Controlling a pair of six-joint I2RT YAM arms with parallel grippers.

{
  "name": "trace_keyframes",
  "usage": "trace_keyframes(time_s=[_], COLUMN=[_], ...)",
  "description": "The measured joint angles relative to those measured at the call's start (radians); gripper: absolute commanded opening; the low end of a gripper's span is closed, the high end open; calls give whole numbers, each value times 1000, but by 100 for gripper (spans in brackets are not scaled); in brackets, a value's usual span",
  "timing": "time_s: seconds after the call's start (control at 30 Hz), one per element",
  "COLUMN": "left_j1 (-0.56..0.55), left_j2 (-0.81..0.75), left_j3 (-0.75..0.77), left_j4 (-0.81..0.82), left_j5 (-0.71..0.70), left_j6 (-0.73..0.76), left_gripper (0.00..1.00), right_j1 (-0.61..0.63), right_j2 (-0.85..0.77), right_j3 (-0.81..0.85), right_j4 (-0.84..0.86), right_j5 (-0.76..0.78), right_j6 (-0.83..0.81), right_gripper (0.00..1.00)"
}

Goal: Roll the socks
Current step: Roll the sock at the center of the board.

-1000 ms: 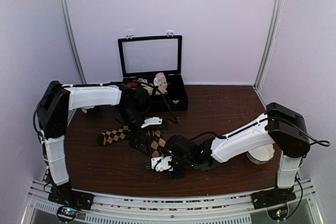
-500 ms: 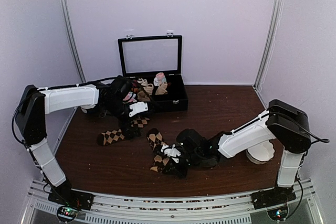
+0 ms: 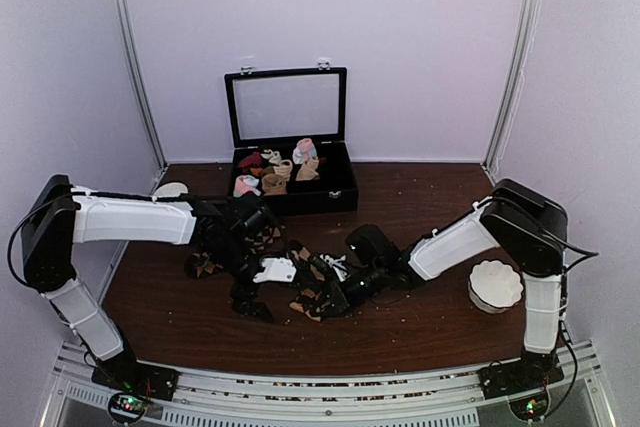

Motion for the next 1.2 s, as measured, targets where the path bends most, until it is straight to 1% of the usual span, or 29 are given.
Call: trace_keyframes(time_s=[0.13,0.2,0.3,0.43,0.63,0.77,0.83,0.93,1.0,1.03,1.07,1.1,1.13,1.17,1.2], left_j1=[-48,-56,-74,-102,-130,-134,-134,-134,-134,-134,-134,-134,-134,-134,-134], left_j2=[60,64,72,121,195,249,266,276,280,282,287,300,301,309,320], left_j3=[21,24,37,78,123,156,156,156,156,157,160,179,179,192,212], left_j4=[8,23,45,70,80,76,75,76,76,76,75,73,73,57,45], left_j5=[-3,-3,-3,-2,-19,-51,-73,-97,-108,-113,-117,-126,-126,-127,-128], left_j6=[5,6,13,17,55,77,85,92,94,97,98,103,102,101,103], left_gripper=[80,76,75,73,62,60,58,49,41,34,25,8,4,2,1], right_j1=[-23,-31,-35,-36,-40,-42,-43,-45,-47,-47,-47,-47,-47,-47,-47], right_j2=[10,11,11,14,20,24,26,26,26,26,26,26,26,26,26], right_j3=[-61,-90,-118,-124,-119,-118,-118,-118,-118,-118,-118,-118,-118,-118,-118], right_j4=[122,176,222,235,235,237,238,239,239,239,238,238,238,238,237], right_j5=[-59,-84,-104,-119,-142,-154,-158,-163,-165,-166,-169,-174,-175,-177,-179], right_j6=[122,167,208,222,222,222,222,222,222,222,222,222,222,222,222], right_gripper=[0,0,0,0,0,0,0,0,0,0,0,0,1,5,11])
